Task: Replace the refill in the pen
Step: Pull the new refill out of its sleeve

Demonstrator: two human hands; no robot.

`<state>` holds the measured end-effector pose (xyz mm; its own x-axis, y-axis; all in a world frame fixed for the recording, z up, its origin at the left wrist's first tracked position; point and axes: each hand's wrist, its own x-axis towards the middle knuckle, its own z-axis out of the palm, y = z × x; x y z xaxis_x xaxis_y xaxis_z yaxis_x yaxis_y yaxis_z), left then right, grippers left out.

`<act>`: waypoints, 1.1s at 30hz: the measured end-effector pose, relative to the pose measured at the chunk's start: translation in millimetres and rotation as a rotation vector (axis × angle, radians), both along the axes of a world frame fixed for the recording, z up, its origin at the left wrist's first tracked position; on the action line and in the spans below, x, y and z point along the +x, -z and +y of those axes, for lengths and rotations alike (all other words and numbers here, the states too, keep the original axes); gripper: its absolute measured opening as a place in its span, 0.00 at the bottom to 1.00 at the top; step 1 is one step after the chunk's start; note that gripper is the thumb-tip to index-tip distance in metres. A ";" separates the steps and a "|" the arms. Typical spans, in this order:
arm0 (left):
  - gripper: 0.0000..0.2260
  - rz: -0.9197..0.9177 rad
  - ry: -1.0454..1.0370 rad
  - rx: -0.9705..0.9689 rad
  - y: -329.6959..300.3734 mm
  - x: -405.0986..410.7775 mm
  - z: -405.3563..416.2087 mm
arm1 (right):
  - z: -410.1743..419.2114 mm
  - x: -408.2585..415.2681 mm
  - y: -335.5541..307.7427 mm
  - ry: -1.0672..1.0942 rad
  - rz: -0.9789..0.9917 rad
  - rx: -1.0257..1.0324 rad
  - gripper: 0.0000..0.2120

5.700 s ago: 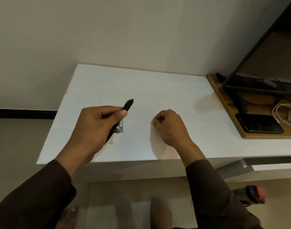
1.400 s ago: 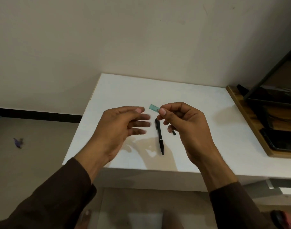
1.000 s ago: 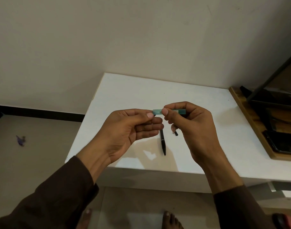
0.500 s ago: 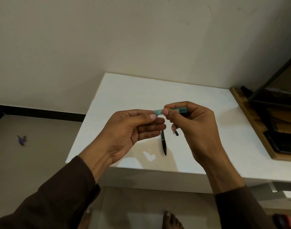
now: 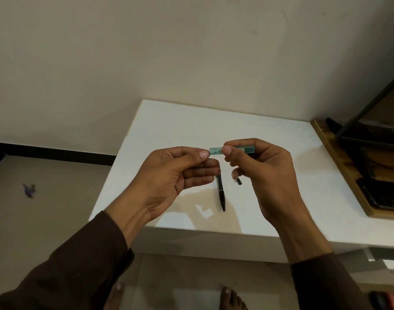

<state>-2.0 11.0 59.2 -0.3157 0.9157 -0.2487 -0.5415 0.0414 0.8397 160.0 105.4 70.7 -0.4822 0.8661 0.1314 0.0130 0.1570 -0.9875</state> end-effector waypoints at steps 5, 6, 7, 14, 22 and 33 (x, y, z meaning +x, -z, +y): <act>0.08 0.042 -0.035 0.008 0.9 -3.1 1.4 | 0.7 -0.6 -0.1 -0.001 0.022 -0.047 0.03; 0.07 0.050 -0.046 0.010 1.0 -4.2 1.6 | 0.9 -0.5 -0.3 -0.005 0.024 -0.059 0.03; 0.05 0.057 -0.057 0.014 0.9 -5.0 1.7 | 1.0 0.0 -0.3 -0.008 0.022 -0.066 0.03; 0.06 0.090 -0.146 0.048 -1.7 -9.1 2.3 | 1.6 0.4 0.5 -0.019 -0.019 -0.063 0.04; 0.04 0.103 -0.173 0.054 -1.0 -8.6 2.4 | 2.4 0.9 1.7 -0.021 -0.022 -0.063 0.04; 0.05 0.198 -0.243 0.080 -3.4 -12.8 4.4 | 2.8 0.6 3.1 -0.026 -0.002 -0.080 0.03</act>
